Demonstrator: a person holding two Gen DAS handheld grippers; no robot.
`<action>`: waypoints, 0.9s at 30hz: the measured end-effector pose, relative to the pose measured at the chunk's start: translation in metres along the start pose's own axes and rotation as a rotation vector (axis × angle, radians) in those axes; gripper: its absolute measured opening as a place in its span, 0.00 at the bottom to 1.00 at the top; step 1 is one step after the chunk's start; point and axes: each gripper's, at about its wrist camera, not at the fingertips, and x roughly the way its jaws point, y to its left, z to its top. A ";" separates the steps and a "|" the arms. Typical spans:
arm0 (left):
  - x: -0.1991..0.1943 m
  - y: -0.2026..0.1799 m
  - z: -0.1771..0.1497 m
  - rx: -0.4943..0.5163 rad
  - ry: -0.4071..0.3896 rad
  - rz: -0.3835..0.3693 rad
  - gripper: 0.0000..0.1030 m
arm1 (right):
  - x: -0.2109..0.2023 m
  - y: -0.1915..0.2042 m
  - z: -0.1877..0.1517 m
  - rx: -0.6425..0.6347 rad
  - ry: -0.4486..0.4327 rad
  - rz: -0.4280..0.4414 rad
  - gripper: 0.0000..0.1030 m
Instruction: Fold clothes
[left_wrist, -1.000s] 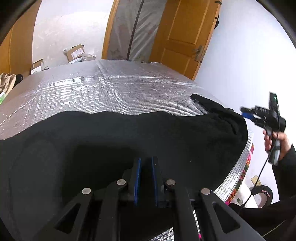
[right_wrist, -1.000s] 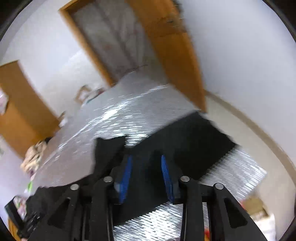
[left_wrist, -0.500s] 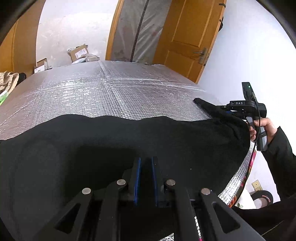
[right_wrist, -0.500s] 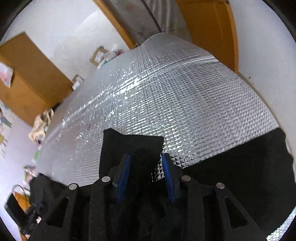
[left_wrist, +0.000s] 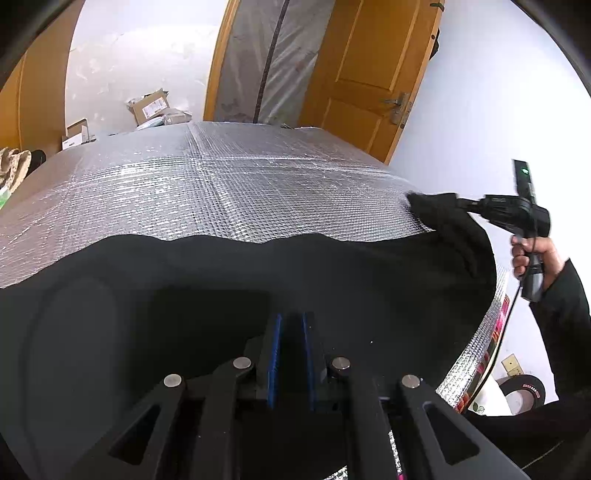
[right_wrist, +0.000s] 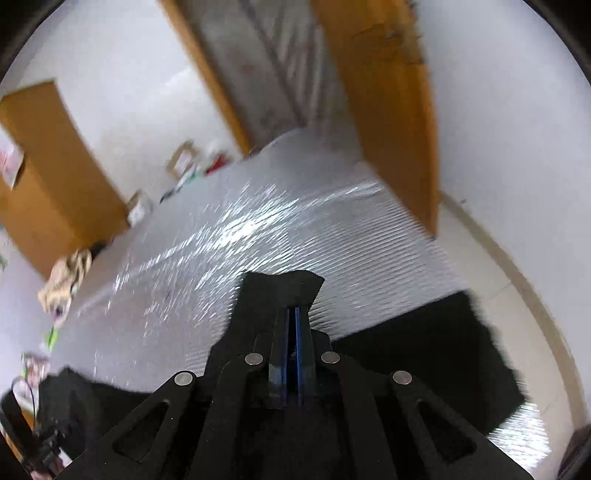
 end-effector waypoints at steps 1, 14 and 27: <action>0.000 0.000 0.000 0.001 -0.001 -0.001 0.11 | -0.011 -0.010 -0.002 0.026 -0.021 -0.018 0.03; -0.001 -0.007 0.010 0.025 -0.024 -0.007 0.11 | -0.067 -0.102 -0.068 0.259 0.010 -0.277 0.08; -0.004 -0.003 0.012 0.004 -0.050 -0.004 0.11 | 0.013 0.000 -0.007 -0.179 0.173 -0.227 0.32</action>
